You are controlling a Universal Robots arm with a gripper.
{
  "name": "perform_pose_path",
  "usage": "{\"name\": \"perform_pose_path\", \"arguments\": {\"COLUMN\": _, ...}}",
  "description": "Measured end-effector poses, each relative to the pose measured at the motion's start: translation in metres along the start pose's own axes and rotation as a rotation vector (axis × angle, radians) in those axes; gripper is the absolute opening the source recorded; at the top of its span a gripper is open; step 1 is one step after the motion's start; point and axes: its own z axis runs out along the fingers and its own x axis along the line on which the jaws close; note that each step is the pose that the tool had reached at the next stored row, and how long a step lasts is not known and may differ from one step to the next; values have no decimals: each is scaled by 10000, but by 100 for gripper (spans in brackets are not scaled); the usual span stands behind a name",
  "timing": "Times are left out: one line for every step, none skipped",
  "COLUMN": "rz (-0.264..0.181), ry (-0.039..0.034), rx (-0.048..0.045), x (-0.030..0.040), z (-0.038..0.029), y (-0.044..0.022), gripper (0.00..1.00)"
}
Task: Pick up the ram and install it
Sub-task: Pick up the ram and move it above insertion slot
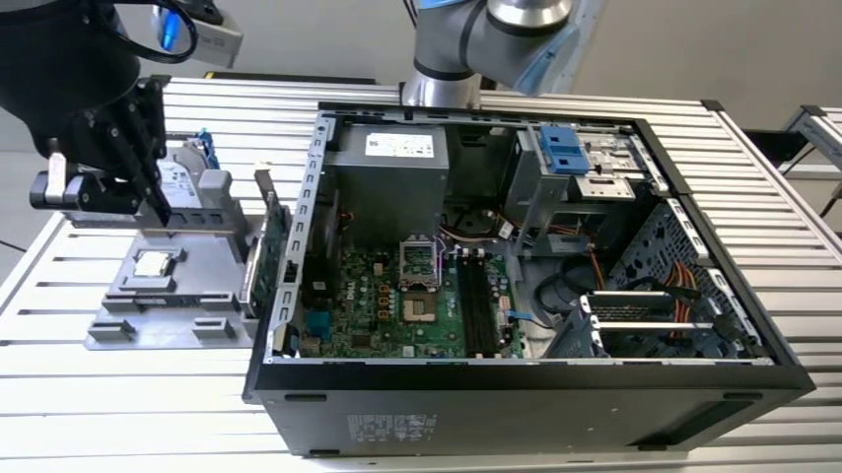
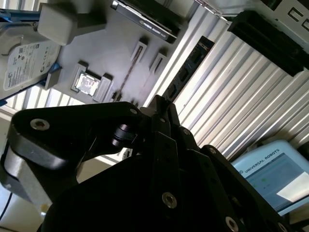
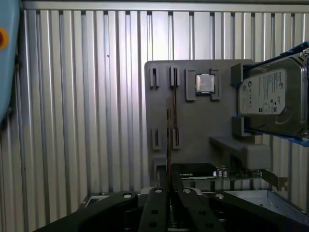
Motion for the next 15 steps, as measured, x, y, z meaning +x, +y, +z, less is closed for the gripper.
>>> {"name": "perform_pose_path", "arguments": {"rz": 0, "ry": 0, "rx": 0, "x": 0, "z": 0, "y": -11, "gripper": 0}}
{"name": "perform_pose_path", "arguments": {"rz": 0, "ry": 0, "rx": 0, "x": -1, "z": 0, "y": -22, "gripper": 0}}
{"name": "perform_pose_path", "arguments": {"rz": 0, "ry": 0, "rx": 0, "x": -1, "z": 0, "y": -33, "gripper": 0}}
{"name": "perform_pose_path", "arguments": {"rz": 0, "ry": 0, "rx": 0, "x": -2, "z": -1, "y": -43, "gripper": 0}}
{"name": "perform_pose_path", "arguments": {"rz": 0, "ry": 1, "rx": 0, "x": -2, "z": -1, "y": -55, "gripper": 0}}
{"name": "perform_pose_path", "arguments": {"rz": 0, "ry": 0, "rx": 0, "x": -2, "z": -1, "y": -66, "gripper": 0}}
{"name": "perform_pose_path", "arguments": {"rz": 0, "ry": 0, "rx": 1, "x": -3, "z": -1, "y": -77, "gripper": 0}}
{"name": "perform_pose_path", "arguments": {"rz": 0, "ry": 0, "rx": 0, "x": -3, "z": -1, "y": -88, "gripper": 0}}
{"name": "perform_pose_path", "arguments": {"rz": 0, "ry": 0, "rx": 1, "x": -3, "z": -1, "y": -101, "gripper": 0}}
{"name": "perform_pose_path", "arguments": {"rz": 0, "ry": 0, "rx": 0, "x": -4, "z": -1, "y": -113, "gripper": 0}}
{"name": "perform_pose_path", "arguments": {"rz": 0, "ry": 0, "rx": 0, "x": -4, "z": -2, "y": -125, "gripper": 0}}
{"name": "perform_pose_path", "arguments": {"rz": 0, "ry": 0, "rx": 0, "x": -5, "z": -2, "y": -136, "gripper": 0}}
{"name": "perform_pose_path", "arguments": {"rz": 0, "ry": 0, "rx": 0, "x": -5, "z": -2, "y": -148, "gripper": 0}}
{"name": "perform_pose_path", "arguments": {"rz": 0, "ry": 1, "rx": 0, "x": -5, "z": -2, "y": -160, "gripper": 0}}
{"name": "perform_pose_path", "arguments": {"rz": 0, "ry": 0, "rx": 1, "x": -6, "z": -2, "y": -172, "gripper": 0}}
